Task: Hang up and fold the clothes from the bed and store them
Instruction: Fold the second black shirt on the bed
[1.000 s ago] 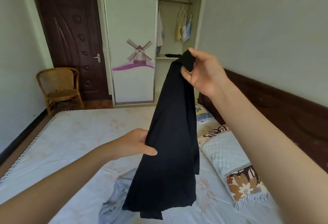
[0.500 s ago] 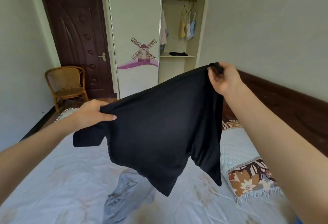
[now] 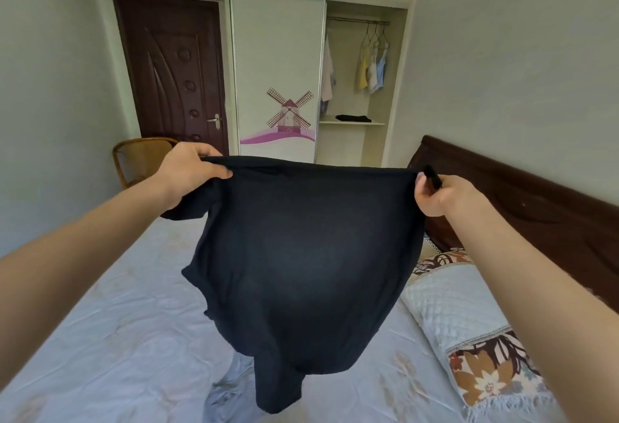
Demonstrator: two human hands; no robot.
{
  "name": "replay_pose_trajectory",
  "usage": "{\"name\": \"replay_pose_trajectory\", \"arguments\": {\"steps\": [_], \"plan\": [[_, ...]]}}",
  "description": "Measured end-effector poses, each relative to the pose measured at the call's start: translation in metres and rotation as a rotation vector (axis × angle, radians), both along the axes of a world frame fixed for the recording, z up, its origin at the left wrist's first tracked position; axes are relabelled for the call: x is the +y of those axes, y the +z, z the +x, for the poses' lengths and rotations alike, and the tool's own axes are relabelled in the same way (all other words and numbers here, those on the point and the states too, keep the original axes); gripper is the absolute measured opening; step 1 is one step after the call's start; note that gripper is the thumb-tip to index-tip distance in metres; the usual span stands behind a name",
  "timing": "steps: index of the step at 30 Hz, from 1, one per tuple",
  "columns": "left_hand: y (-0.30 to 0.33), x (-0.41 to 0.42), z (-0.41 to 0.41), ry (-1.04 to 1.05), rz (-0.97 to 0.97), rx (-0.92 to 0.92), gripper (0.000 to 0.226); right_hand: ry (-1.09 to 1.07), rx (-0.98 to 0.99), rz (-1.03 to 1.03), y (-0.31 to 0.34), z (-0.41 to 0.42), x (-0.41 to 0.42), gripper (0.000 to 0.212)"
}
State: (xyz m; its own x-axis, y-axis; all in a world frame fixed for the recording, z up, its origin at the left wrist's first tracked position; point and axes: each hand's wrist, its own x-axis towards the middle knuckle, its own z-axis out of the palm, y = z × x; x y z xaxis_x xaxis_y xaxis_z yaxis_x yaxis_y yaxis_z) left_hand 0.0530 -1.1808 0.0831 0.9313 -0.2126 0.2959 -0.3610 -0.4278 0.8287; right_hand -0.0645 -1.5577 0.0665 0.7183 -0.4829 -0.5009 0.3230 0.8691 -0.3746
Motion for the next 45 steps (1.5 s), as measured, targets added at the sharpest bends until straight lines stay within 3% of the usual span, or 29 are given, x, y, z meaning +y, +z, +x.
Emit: {"name": "replay_pose_trajectory", "arguments": {"steps": [3,6,9,11,14,16,19,22,25,28,31,34,39,45], "plan": [[0.003,0.006,0.01,0.085,0.167,-0.13,0.011,0.07,-0.01,-0.101,0.003,0.0,0.003,0.012],[-0.001,0.009,0.013,0.254,0.369,-0.244,0.008,0.203,-0.089,-0.289,0.019,-0.004,0.027,0.021],[-0.011,0.002,0.012,0.295,0.422,-0.259,0.013,0.288,-0.191,-0.455,0.036,-0.005,0.071,0.014],[-0.015,-0.009,0.012,0.138,0.426,-0.254,0.031,0.354,-0.174,-0.588,0.044,-0.003,0.1,0.007],[-0.009,-0.035,-0.007,-0.321,0.329,-0.08,0.082,0.374,-0.1,-0.78,0.043,0.003,0.137,0.007],[0.0,-0.054,-0.024,-0.509,0.208,0.06,0.091,0.384,-0.077,-0.87,0.038,0.008,0.156,0.007],[0.005,-0.073,-0.033,-0.554,0.093,0.011,0.057,0.445,-0.043,-0.957,0.029,0.01,0.174,0.012],[-0.005,-0.077,-0.033,-0.517,0.069,0.012,0.029,0.512,-0.019,-1.18,0.024,0.01,0.17,0.023],[-0.015,-0.078,-0.03,-0.555,-0.071,0.183,0.02,0.534,-0.079,-1.437,0.024,0.003,0.147,0.016],[-0.015,-0.082,-0.034,-0.582,-0.204,0.317,0.024,0.622,-0.077,-1.634,0.013,0.004,0.124,0.04],[-0.007,-0.087,-0.041,-0.598,-0.244,0.386,0.031,0.92,-0.173,-1.585,-0.012,0.01,0.112,0.078],[0.001,-0.085,-0.047,-0.608,-0.202,0.399,0.032,1.127,-0.223,-1.565,-0.029,0.01,0.12,0.057],[0.011,-0.059,-0.045,-0.559,-0.23,0.424,0.033,1.284,-0.201,-1.653,-0.042,0.01,0.14,0.027],[0.013,-0.026,-0.039,-0.492,-0.292,0.437,0.033,1.285,-0.369,-1.54,-0.039,0.016,0.164,0.055]]}}
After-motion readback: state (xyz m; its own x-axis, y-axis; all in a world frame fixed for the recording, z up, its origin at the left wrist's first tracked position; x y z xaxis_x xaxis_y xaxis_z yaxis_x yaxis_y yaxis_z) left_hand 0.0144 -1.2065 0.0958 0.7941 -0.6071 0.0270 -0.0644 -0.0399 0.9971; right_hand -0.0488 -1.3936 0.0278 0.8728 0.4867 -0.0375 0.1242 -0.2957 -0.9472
